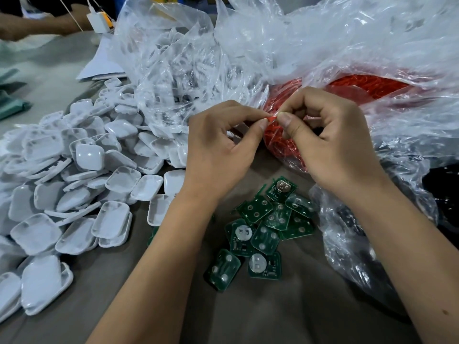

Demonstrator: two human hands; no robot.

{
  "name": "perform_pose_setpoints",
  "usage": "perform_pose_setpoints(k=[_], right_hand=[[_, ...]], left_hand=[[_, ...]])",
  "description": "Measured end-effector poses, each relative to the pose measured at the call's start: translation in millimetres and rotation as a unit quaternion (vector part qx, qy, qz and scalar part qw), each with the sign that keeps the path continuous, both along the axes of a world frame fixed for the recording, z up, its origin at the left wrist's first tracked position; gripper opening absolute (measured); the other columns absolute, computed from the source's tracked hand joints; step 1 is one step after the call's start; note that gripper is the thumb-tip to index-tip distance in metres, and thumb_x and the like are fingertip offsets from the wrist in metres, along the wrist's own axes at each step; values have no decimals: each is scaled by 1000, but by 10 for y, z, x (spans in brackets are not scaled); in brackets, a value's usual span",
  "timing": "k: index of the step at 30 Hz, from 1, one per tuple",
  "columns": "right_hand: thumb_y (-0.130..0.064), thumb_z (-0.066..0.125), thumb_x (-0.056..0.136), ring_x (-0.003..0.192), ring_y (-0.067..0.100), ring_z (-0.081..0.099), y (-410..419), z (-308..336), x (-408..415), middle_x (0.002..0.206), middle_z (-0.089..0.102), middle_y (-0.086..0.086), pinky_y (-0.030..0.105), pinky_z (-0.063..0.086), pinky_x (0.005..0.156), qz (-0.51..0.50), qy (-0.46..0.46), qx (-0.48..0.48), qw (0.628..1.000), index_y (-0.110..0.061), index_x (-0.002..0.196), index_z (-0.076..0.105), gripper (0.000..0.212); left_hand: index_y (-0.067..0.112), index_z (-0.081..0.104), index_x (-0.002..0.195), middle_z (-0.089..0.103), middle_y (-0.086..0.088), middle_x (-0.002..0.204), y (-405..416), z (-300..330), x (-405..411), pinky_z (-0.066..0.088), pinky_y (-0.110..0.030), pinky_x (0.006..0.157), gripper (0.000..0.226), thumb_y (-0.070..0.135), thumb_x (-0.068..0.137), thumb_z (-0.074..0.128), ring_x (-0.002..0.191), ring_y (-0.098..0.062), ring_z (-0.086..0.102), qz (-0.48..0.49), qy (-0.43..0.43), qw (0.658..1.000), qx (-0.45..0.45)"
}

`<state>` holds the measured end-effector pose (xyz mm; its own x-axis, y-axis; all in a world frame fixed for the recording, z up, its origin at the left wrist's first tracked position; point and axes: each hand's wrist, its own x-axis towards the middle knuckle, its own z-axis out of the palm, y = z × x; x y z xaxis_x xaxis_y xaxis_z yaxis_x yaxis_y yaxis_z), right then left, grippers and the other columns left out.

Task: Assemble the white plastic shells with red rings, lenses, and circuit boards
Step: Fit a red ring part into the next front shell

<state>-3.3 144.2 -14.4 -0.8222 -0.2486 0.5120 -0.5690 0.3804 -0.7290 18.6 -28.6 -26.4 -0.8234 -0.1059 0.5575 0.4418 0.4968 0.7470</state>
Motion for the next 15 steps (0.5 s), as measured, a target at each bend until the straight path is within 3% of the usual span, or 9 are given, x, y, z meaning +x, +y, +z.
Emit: perform_pose_setpoints(k=[3,6,9,12,15], right_hand=[[-16,65,102,58,1,60,17,1,-7,75,68,-4,11,43,55,39,-57,-78,995,-15,91,72,13],[-11,68,99,50,-2,57,24,19,7,74,69,-3,7,41,49,90,-130,-173,972,-11,96,73,6],[-7,72,95,47,-2,57,13,20,23,65,67,-13,6,41,47,102,-127,-178,971,-8,95,72,1],[-5,68,97,45,-2,54,34,45,37,60,64,-14,8,41,46,124,-148,-231,954,-6,93,67,4],[-13,66,98,47,7,33,99,78,11,65,58,-8,20,28,38,115,-201,-282,931,-13,92,66,7]], left_hand=[[5,81,95,75,-7,78,28,6,5,56,-32,54,8,4,92,74,66,-17,69,-26,-43,993,106],[-3,77,96,71,-20,75,91,22,10,51,-27,51,8,-2,93,70,60,-18,63,-54,-95,965,239],[-8,73,97,67,-18,72,153,25,21,47,-23,48,10,-4,94,65,58,-17,57,-92,-152,919,353],[-6,72,98,69,-14,76,156,37,21,47,-22,49,14,3,98,61,60,-19,57,-130,-180,886,408],[-7,69,109,69,-18,87,109,66,-5,48,-25,57,27,3,104,45,67,-24,58,-134,-196,873,426]])
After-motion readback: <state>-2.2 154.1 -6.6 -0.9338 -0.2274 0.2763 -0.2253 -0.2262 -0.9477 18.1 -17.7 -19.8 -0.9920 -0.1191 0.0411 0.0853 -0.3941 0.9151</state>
